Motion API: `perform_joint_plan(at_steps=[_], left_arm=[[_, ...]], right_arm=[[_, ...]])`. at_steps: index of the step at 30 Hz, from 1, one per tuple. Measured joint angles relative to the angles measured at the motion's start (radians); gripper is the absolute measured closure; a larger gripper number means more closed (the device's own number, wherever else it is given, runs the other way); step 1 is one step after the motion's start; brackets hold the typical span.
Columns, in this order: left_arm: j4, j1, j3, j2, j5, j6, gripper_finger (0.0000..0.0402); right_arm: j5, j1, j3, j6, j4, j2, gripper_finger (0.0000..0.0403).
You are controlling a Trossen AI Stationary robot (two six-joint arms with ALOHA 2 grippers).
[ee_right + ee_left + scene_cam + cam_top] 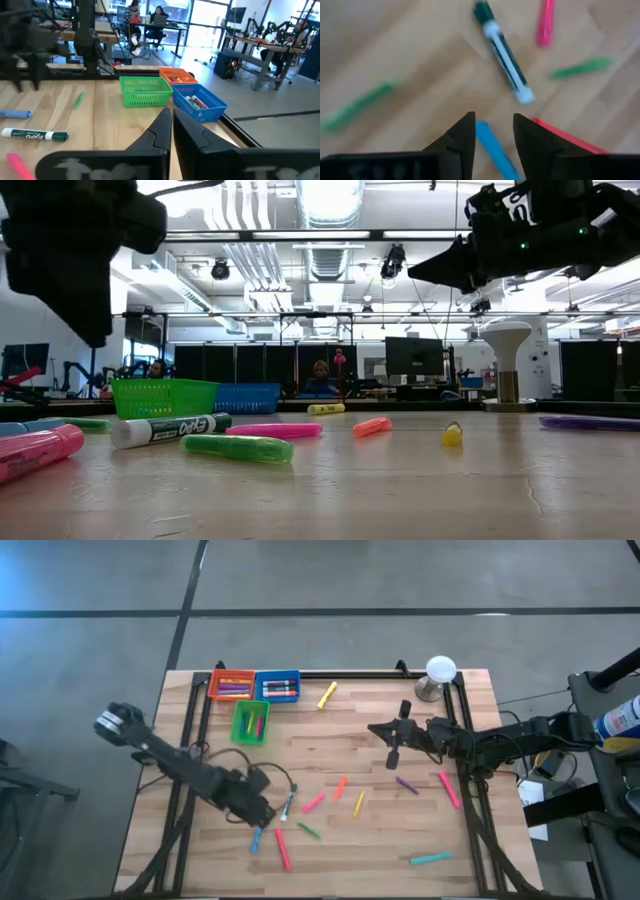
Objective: Pick & Place Markers
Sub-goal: Put the dark blue highlighter into the orange bin
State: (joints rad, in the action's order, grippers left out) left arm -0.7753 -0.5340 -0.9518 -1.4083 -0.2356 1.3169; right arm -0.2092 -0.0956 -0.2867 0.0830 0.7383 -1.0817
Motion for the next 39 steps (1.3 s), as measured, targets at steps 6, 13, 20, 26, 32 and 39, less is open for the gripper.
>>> perform_joint_plan(at_steps=[6,13,20,26,32,39], left_arm=[[-0.118,-0.031,-0.169,-0.169,0.085,0.132,0.0266],[-0.169,-0.078,-0.232,-0.259,0.110,0.272,0.0266],[-0.168,-0.097,-0.220,-0.319,0.122,0.305,0.0266],[-0.144,-0.101,-0.199,-0.336,0.122,0.304,0.0266],[-0.049,-0.103,-0.147,-0.336,0.123,0.278,0.0266],[-0.021,-0.103,-0.086,-0.335,0.135,0.208,0.0273]], right_arm=[[0.001,0.000,0.001,-0.003,0.000,0.000,0.0392],[0.008,0.008,0.001,0.003,0.000,0.000,0.0392],[0.008,0.011,0.001,0.002,0.000,0.000,0.0392],[0.008,0.013,0.001,0.002,0.001,0.000,0.0392],[0.007,0.015,0.001,0.002,0.001,0.000,0.0392],[0.007,0.015,0.001,0.002,0.001,0.000,0.0392]])
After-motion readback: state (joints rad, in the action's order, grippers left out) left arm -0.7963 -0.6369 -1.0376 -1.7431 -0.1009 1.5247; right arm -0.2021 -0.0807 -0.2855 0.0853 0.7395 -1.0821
